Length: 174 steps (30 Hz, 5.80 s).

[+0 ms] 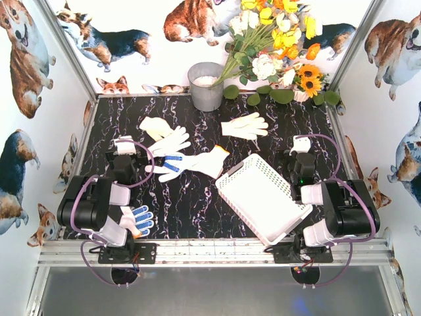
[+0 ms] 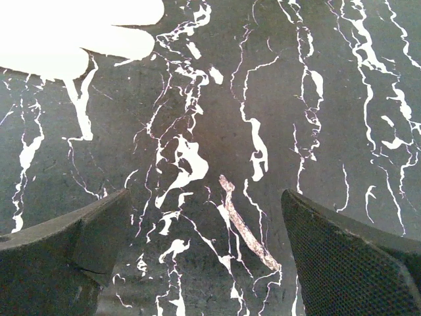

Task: Put the gloves into the storage basket
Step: Pick up the glove from the center of the board, then place the glove at the center of the board.

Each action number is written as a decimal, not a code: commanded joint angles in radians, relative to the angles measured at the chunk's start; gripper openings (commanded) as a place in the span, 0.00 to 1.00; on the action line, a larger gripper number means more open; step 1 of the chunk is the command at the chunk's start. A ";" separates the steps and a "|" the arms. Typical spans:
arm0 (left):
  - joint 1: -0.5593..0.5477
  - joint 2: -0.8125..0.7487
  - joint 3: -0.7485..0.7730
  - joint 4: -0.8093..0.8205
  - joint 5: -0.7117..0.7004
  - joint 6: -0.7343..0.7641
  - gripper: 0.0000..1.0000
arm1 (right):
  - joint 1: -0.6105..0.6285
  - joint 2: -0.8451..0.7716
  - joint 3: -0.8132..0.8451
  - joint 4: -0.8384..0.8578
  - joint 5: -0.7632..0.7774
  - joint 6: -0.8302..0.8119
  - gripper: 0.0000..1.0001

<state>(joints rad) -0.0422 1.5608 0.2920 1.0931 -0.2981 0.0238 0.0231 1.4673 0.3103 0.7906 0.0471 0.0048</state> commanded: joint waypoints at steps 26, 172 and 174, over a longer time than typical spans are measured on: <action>-0.058 -0.548 0.225 -0.825 -0.301 -0.279 1.00 | -0.053 -0.761 0.191 -0.809 0.149 0.287 1.00; -0.397 -0.428 0.886 -1.238 1.062 -0.551 0.00 | 0.839 -0.332 0.785 -0.930 -0.073 -0.063 0.93; -0.397 -0.425 0.880 -1.229 1.046 -0.559 0.00 | 0.855 -0.336 0.774 -0.904 -0.020 -0.075 0.90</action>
<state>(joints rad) -0.4324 1.1351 1.1835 -0.2260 0.7841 -0.4706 0.8524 1.1576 1.1004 -0.2085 -0.1860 -0.0063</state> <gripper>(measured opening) 0.007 0.926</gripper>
